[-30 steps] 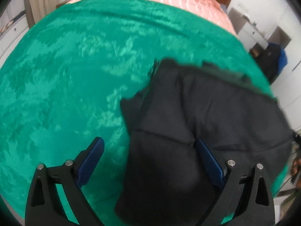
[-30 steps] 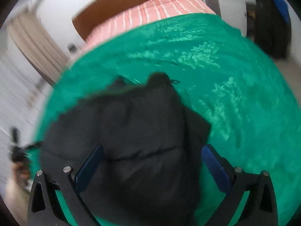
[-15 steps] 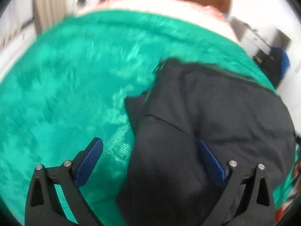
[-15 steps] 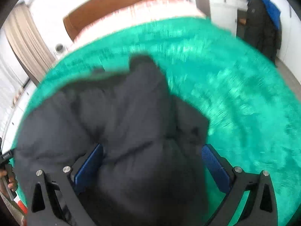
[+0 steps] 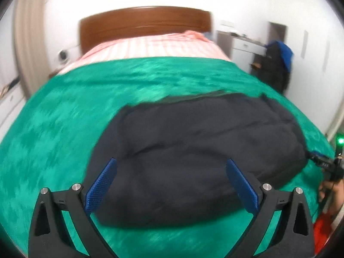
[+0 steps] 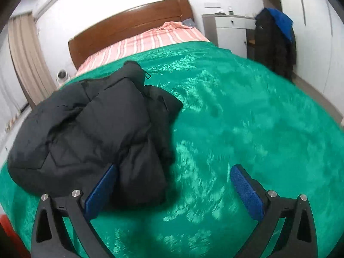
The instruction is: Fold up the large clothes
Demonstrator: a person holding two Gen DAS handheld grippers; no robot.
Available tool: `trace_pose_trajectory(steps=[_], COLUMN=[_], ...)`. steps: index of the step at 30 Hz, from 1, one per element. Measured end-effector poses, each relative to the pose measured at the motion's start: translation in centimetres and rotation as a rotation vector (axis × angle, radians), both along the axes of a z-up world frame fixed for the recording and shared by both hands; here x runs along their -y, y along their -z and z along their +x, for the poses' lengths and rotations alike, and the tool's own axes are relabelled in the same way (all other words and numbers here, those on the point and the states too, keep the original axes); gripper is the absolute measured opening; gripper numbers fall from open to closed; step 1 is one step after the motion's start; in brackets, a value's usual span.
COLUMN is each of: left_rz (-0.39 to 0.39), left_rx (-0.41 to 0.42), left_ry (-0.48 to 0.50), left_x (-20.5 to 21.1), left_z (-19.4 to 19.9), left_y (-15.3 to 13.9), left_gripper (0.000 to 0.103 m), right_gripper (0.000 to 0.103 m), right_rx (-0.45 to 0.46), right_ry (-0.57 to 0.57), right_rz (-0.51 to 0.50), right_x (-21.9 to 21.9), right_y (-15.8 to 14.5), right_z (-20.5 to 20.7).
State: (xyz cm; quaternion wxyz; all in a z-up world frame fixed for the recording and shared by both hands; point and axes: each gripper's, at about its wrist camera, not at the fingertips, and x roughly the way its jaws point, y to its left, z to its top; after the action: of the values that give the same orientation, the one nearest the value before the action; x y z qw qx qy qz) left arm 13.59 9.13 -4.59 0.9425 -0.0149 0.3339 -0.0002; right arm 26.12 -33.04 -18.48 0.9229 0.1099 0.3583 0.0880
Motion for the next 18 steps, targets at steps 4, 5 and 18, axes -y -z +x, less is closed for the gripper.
trace_pose_trajectory(steps=[4, 5, 18], left_rz=[0.06, 0.079, 0.21], left_rx=[0.03, 0.028, -0.178], left_ry=[0.13, 0.138, 0.129], left_x=[4.9, 5.6, 7.9], left_z=[3.1, 3.7, 8.1], left_y=[-0.3, 0.1, 9.7], left_gripper=[0.102, 0.102, 0.103], right_gripper=[0.103, 0.103, 0.103], right_rx=[-0.012, -0.01, 0.001], right_ry=[0.005, 0.0, -0.027], right_rz=[0.109, 0.132, 0.166], right_x=[0.9, 1.2, 1.4], right_y=[1.8, 2.1, 2.7], right_z=[-0.9, -1.0, -0.8])
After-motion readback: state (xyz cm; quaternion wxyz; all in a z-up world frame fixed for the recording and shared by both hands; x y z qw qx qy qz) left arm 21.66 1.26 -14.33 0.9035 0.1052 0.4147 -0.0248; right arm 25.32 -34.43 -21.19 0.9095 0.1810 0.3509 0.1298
